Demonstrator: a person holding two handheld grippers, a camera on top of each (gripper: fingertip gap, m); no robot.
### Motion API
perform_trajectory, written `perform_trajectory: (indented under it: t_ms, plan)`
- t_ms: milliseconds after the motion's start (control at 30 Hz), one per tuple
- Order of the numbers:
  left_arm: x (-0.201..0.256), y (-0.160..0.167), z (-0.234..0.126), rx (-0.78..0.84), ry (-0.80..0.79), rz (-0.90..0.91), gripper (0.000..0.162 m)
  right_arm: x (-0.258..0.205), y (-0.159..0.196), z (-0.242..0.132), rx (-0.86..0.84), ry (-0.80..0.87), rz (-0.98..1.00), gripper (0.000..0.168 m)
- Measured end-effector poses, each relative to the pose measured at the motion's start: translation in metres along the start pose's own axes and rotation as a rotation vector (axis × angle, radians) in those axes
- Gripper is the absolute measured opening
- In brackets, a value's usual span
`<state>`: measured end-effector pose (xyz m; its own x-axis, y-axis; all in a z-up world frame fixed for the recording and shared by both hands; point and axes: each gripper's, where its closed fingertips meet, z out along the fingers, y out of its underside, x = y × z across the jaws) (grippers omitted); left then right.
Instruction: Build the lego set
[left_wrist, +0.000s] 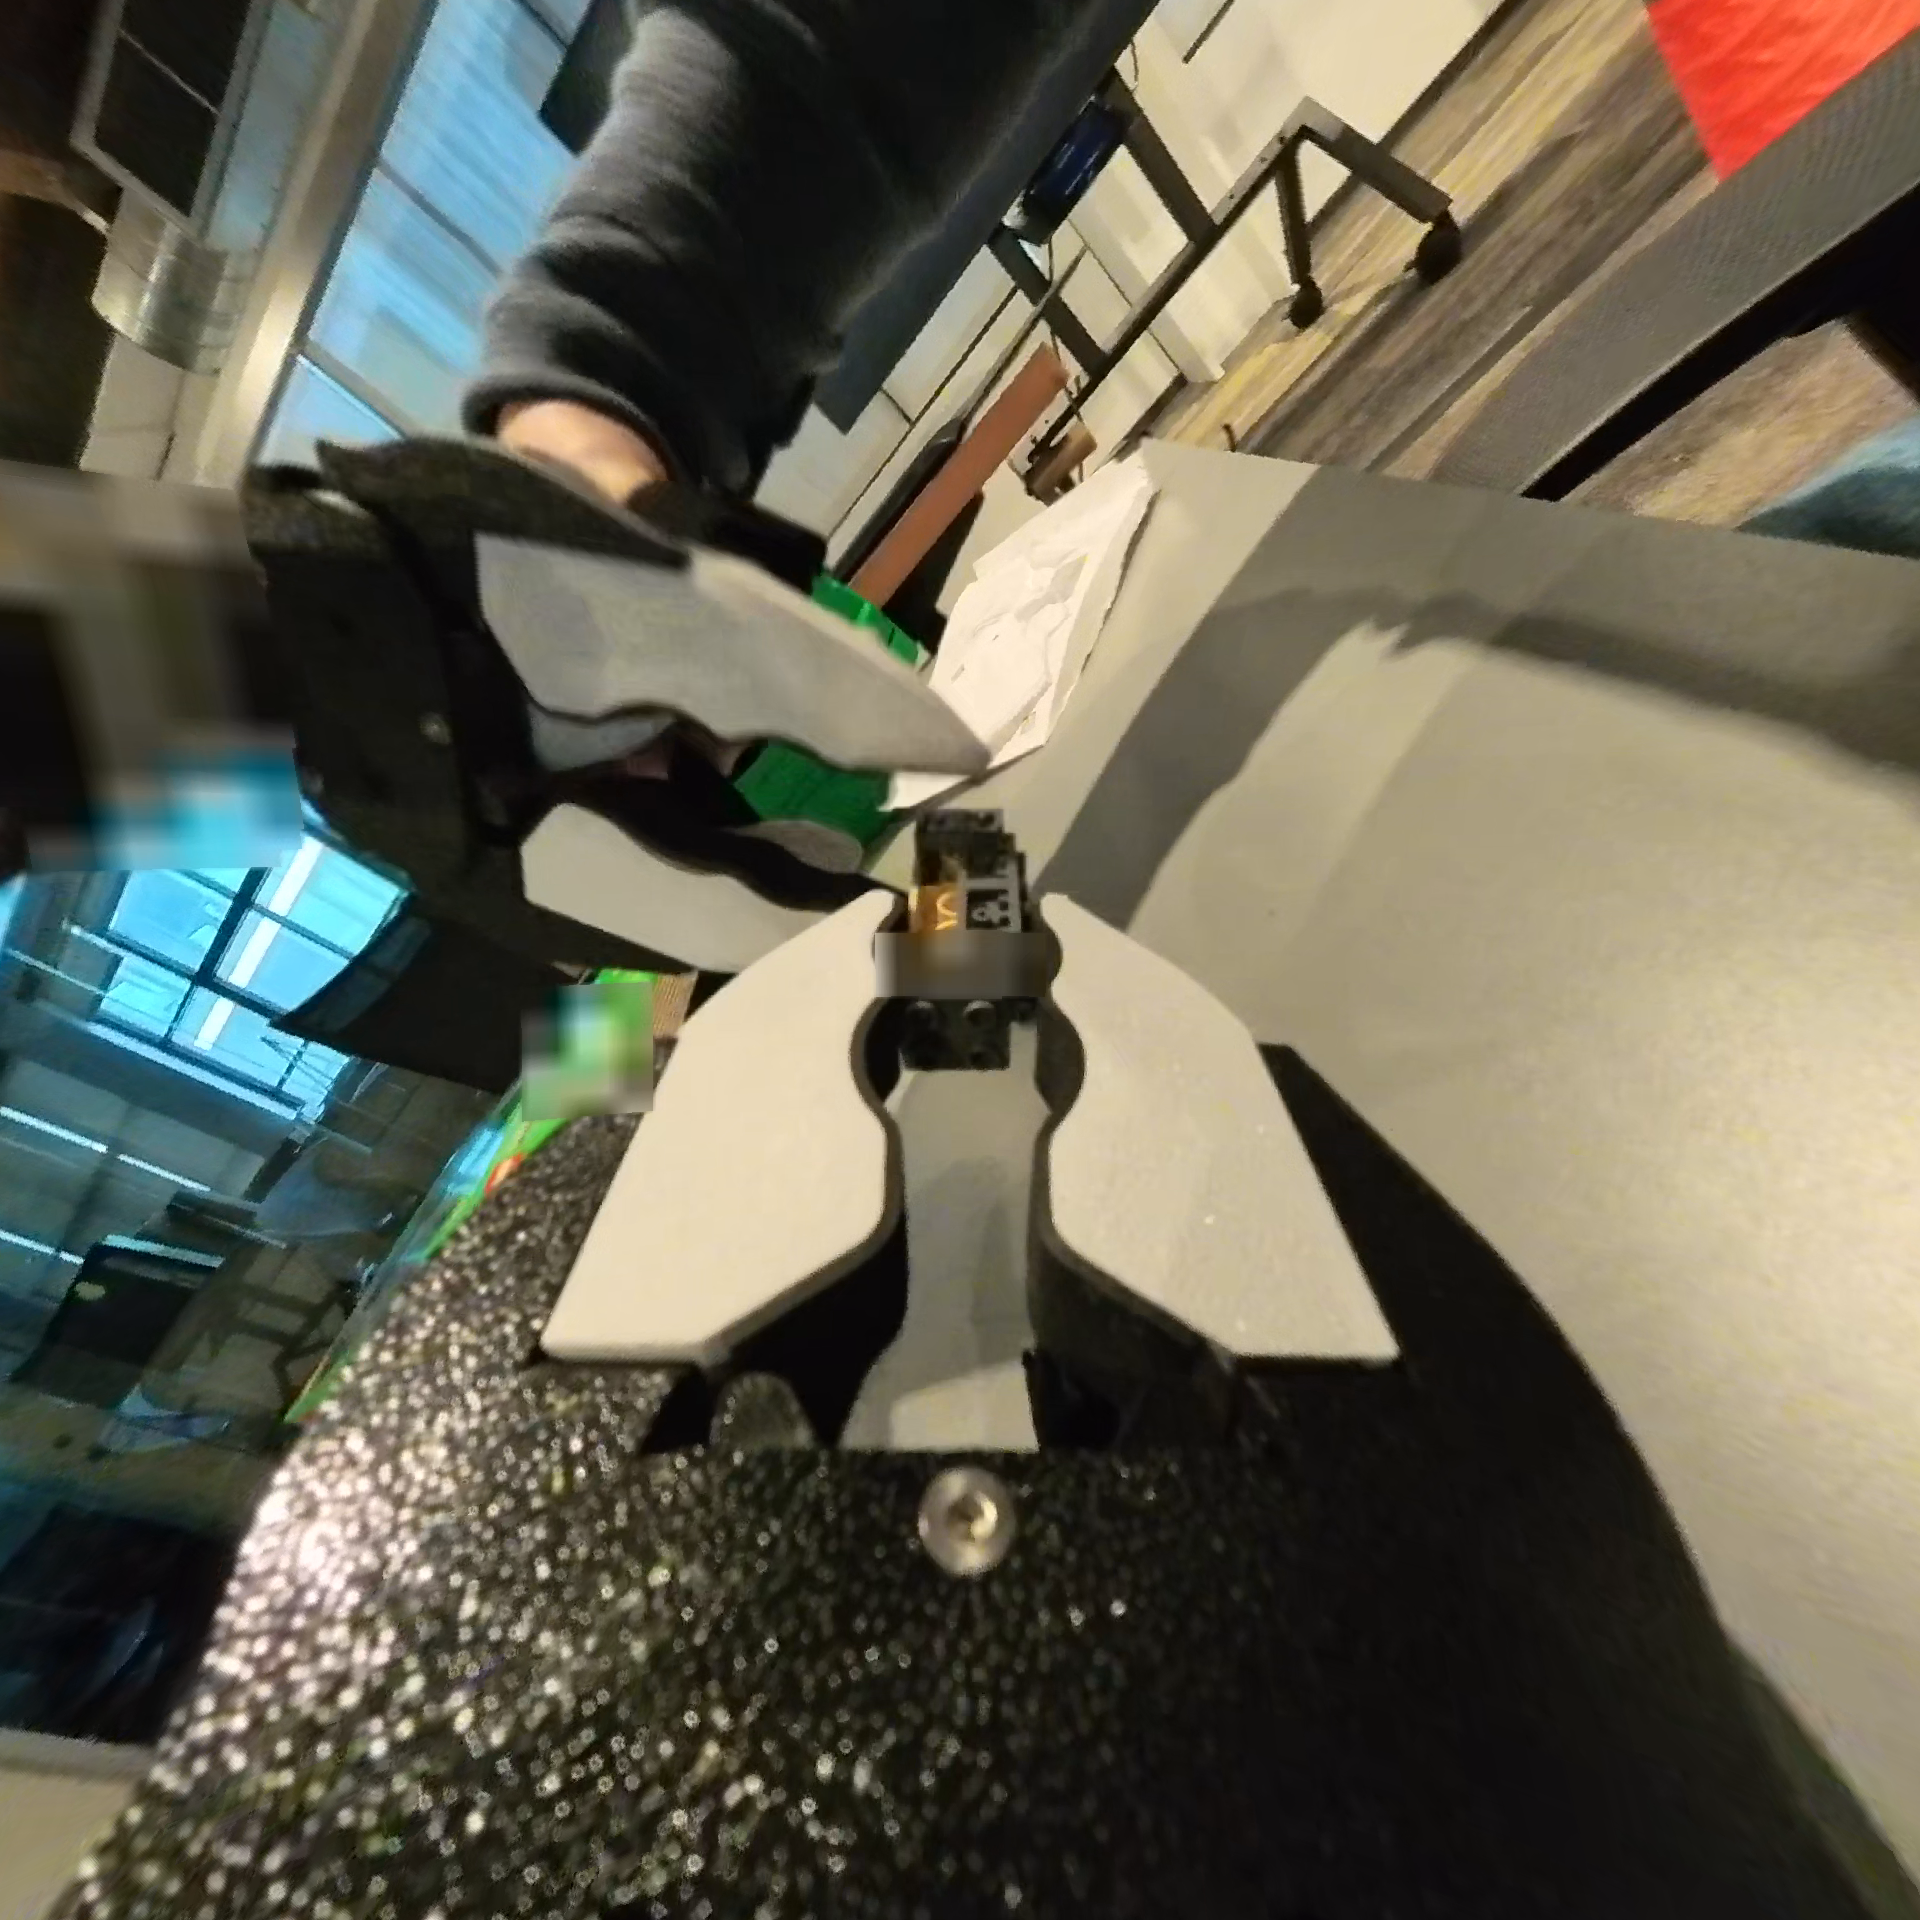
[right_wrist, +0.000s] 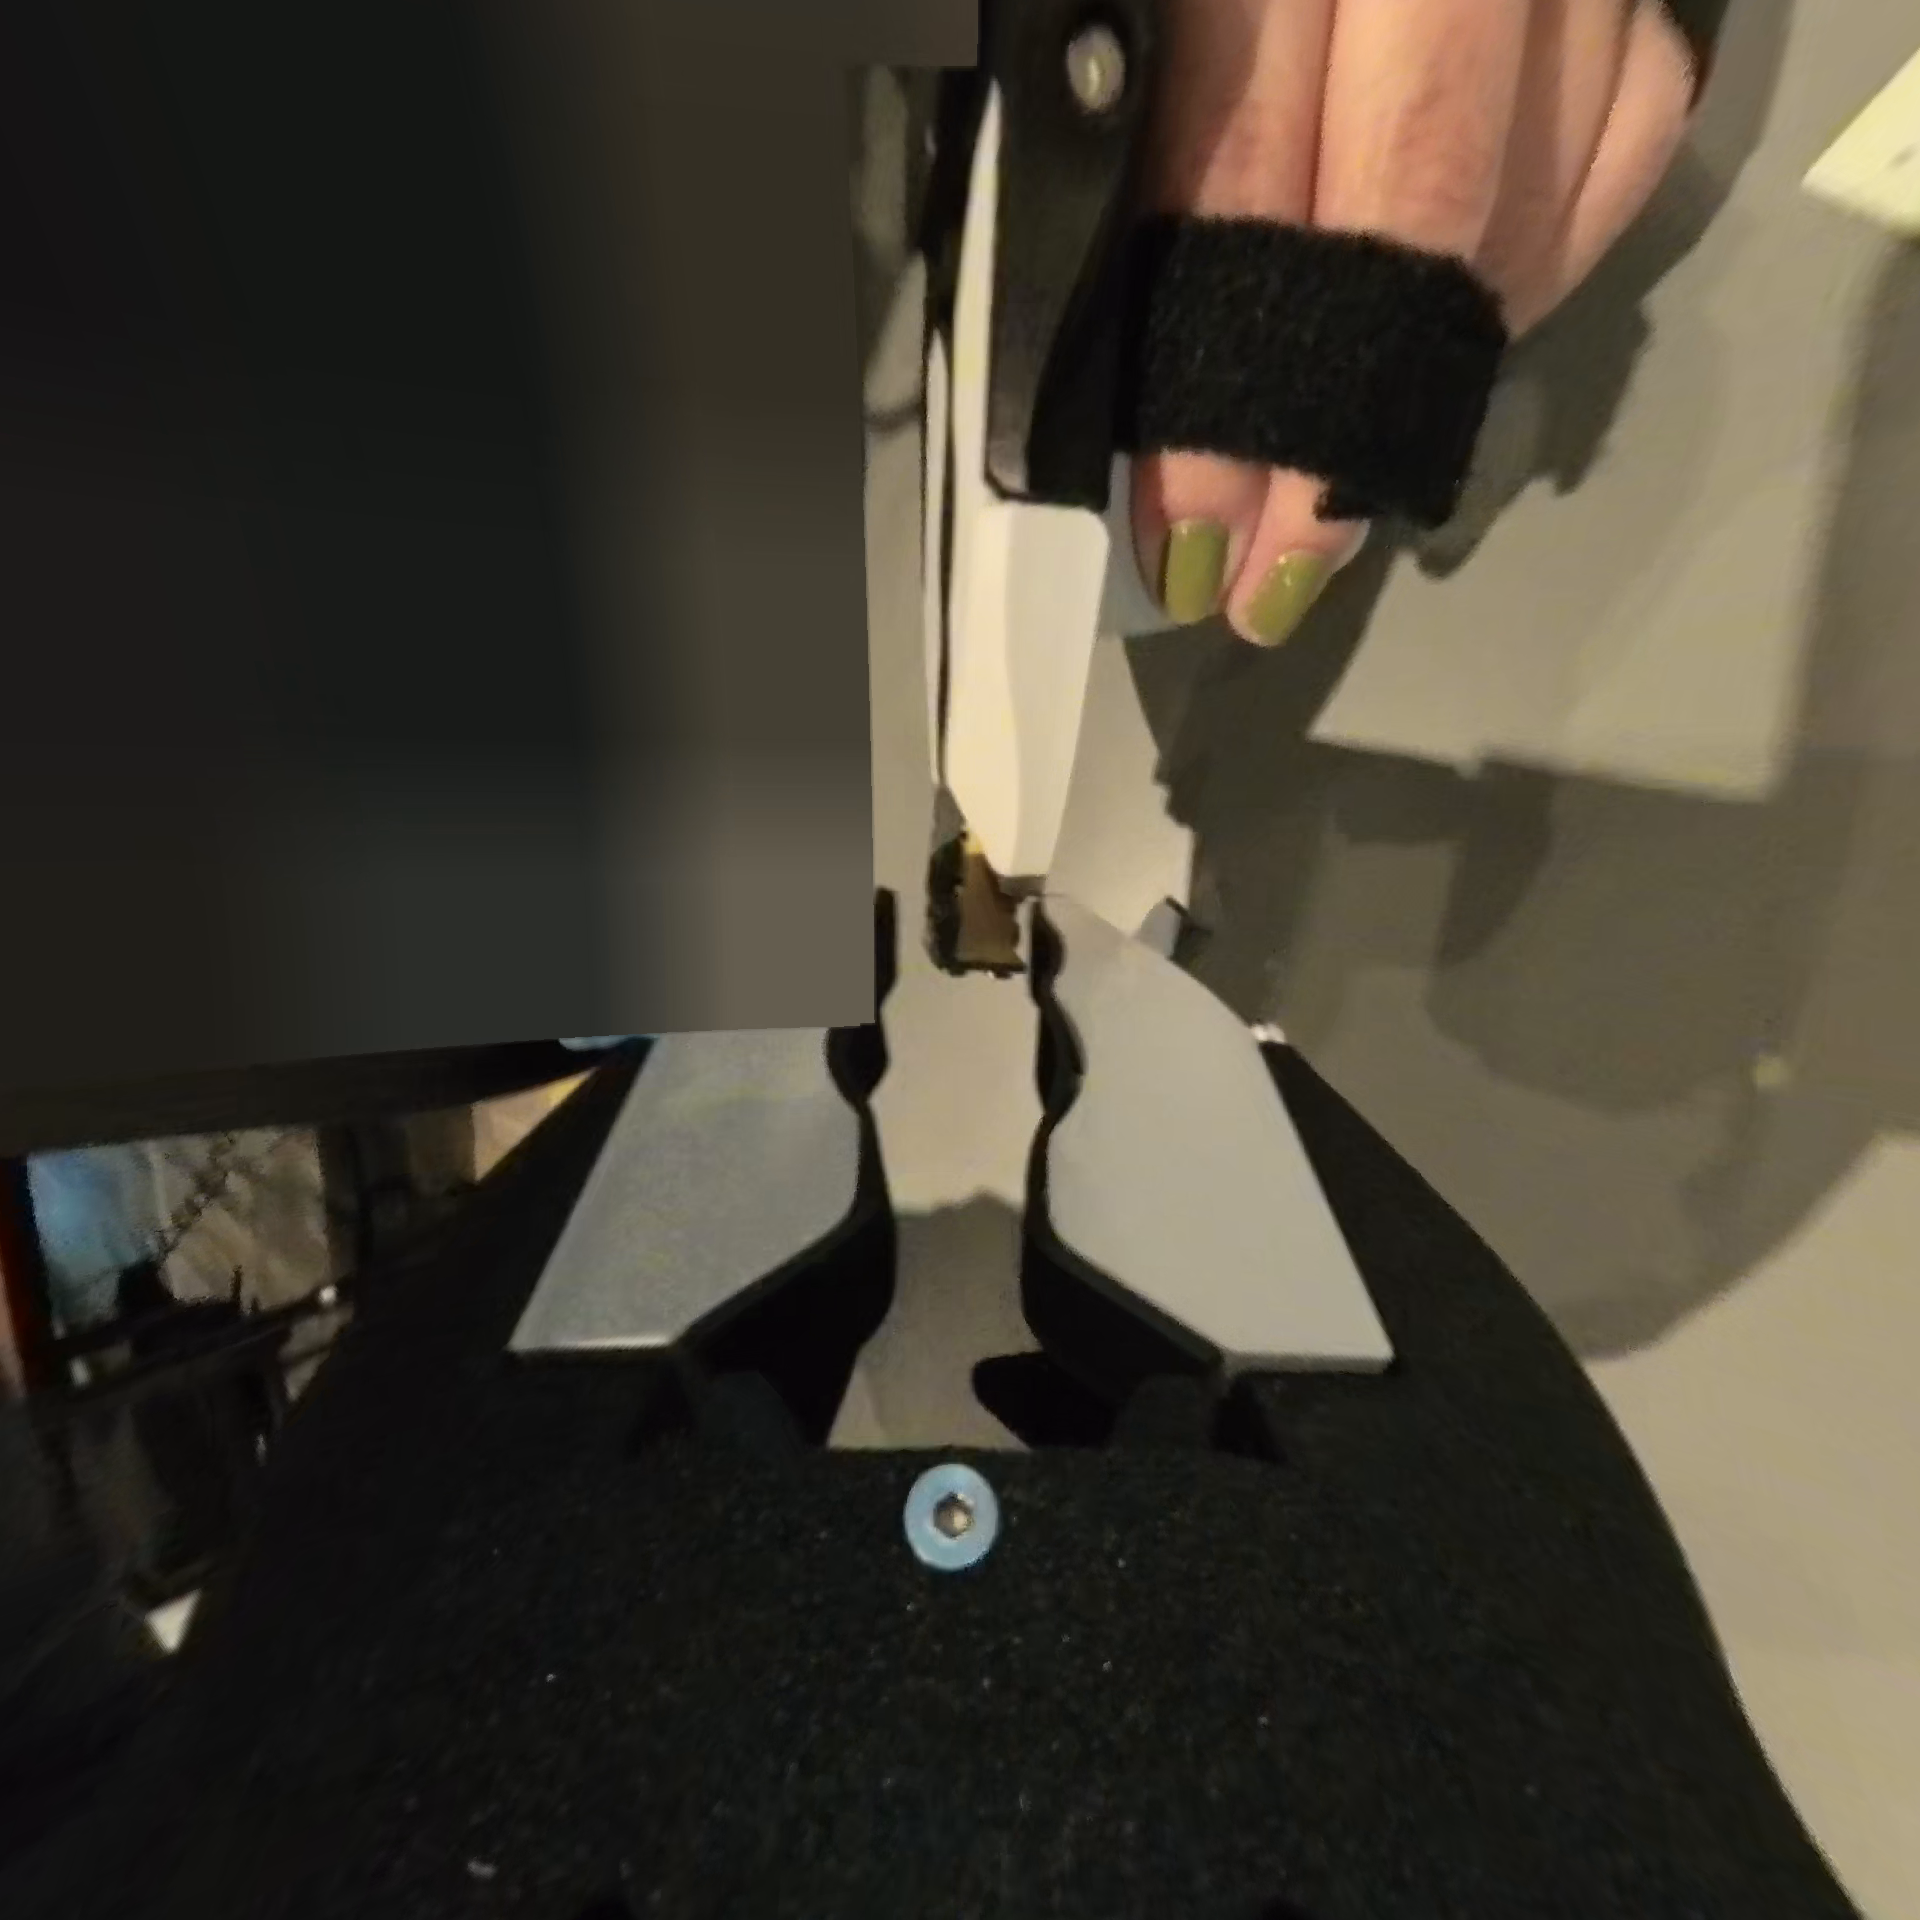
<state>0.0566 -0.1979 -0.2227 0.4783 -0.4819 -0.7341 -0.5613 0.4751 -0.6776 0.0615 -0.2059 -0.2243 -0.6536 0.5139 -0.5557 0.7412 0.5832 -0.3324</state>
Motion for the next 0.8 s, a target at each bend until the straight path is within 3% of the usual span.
perform_trajectory:
  t_ms: [100, 300, 433, 533, 667, 800]
  plan:
    - [-0.007, 0.004, -0.001, -0.013, -0.033, -0.021, 0.021, 0.000, -0.010, -0.015, 0.119, 0.027, 0.020, 0.044]
    - [-0.021, 0.010, -0.004, -0.024, -0.098, -0.098, 0.021, 0.016, -0.014, -0.037, 0.364, 0.286, 0.007, 0.048]
    - [-0.041, 0.013, -0.011, 0.040, -0.139, -0.357, 0.021, 0.025, -0.021, -0.052, 0.605, 0.493, -0.042, 0.047]
    - [-0.054, 0.009, -0.020, 0.168, -0.115, -0.590, 0.021, 0.030, -0.022, -0.051, 0.683, 0.618, -0.084, 0.050]
    - [-0.064, 0.006, -0.031, 0.275, -0.089, -0.722, 0.021, 0.021, -0.036, -0.046, 0.834, 0.520, -0.081, 0.050]
    - [-0.060, 0.003, -0.031, 0.283, -0.055, -0.702, 0.021, 0.018, -0.044, -0.052, 0.919, 0.515, -0.123, 0.033]
